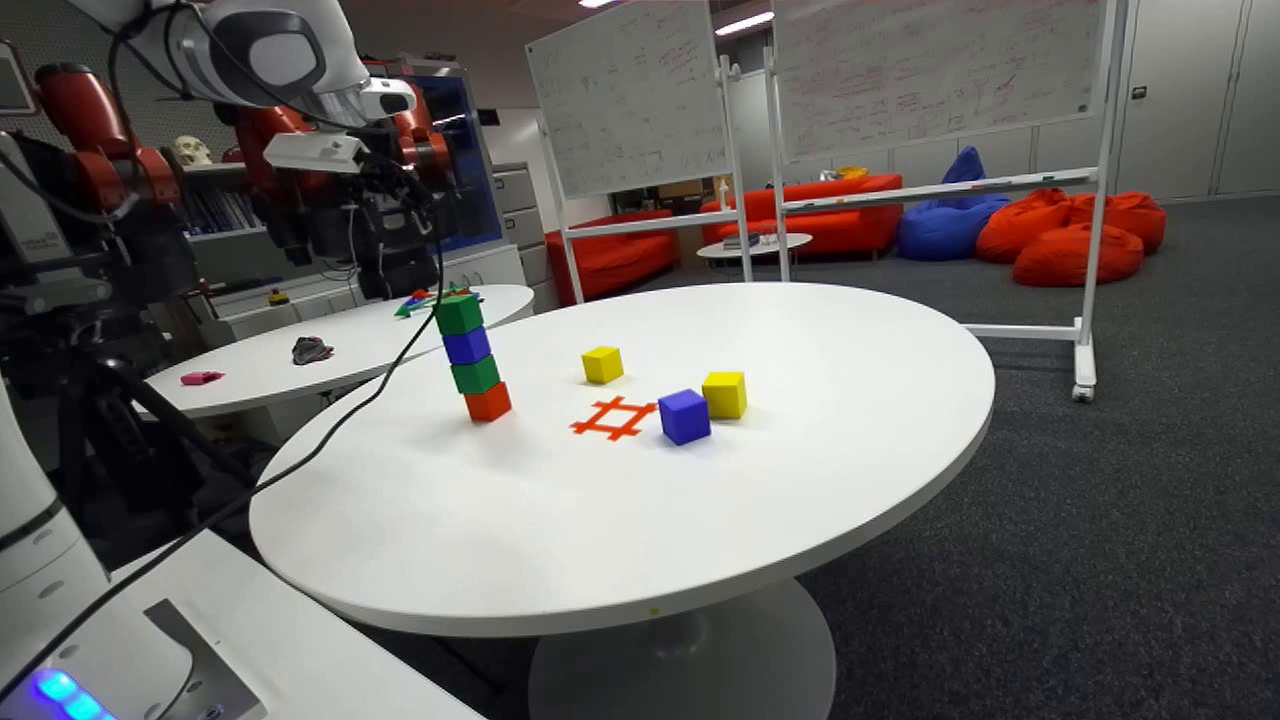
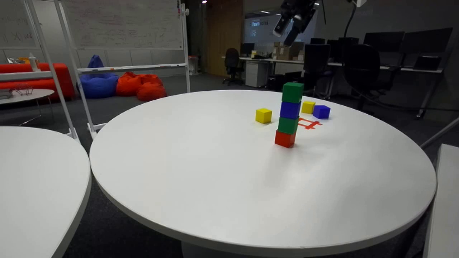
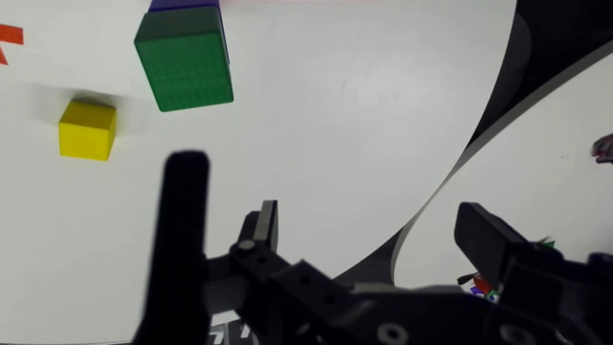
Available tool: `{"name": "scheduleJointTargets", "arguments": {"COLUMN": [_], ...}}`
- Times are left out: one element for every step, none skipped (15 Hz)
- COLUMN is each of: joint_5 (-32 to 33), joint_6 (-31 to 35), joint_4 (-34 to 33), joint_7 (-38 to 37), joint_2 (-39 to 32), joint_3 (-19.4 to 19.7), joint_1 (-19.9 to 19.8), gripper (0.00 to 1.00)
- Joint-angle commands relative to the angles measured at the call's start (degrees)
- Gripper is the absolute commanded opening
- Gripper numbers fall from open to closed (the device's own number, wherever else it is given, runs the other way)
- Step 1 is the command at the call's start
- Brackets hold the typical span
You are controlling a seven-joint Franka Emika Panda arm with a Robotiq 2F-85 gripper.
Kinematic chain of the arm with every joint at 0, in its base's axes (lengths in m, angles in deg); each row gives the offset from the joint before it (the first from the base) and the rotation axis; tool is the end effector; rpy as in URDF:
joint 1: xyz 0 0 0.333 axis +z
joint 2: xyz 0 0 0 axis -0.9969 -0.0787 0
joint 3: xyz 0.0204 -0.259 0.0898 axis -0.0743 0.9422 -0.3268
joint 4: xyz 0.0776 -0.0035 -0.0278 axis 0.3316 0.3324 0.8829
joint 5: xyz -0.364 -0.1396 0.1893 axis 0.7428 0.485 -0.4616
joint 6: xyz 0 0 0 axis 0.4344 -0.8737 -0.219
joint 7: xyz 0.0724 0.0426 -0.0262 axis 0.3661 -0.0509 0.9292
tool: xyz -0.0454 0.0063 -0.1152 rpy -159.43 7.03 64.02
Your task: Unstack all the toy blocks then put the orange block in the marked zone
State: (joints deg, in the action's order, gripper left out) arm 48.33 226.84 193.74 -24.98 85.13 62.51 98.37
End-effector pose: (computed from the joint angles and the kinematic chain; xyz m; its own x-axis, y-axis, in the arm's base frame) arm 0.5149 0.1787 0.3784 0.8988 0.1592 0.4085 0.2668 -0.9380 -0.2214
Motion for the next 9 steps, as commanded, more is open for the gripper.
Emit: {"name": "scheduleJointTargets", "arguments": {"joint_5": [0.20, 0.17, 0.15, 1.36, 1.97, 2.83, 3.84, 4.89, 5.81], "joint_6": [0.37, 0.46, 0.48, -0.32, -0.64, -1.04, -1.52, -2.01, -2.74], "joint_4": [-0.06, -0.06, -0.06, -0.18, -0.13, -0.05, 0.01, 0.15, 0.22], "joint_7": [-0.28, -0.28, -0.28, -2.07, -2.86, -4.08, -5.73, -7.32, -8.75], "joint_2": [-0.02, -0.02, -0.02, -0.11, -0.02, 0.10, 0.27, 0.46, 0.67], "joint_3": [0.31, 0.31, 0.31, -0.02, -0.15, -0.34, -0.55, -0.72, -0.78], "joint_1": [0.34, 0.34, 0.35, -0.27, -0.51, -0.83, -1.21, -1.56, -1.84], "gripper": [1.00, 1.00, 1.00, 1.00, 1.00, 1.00, 1.00, 1.00, 1.00]}}
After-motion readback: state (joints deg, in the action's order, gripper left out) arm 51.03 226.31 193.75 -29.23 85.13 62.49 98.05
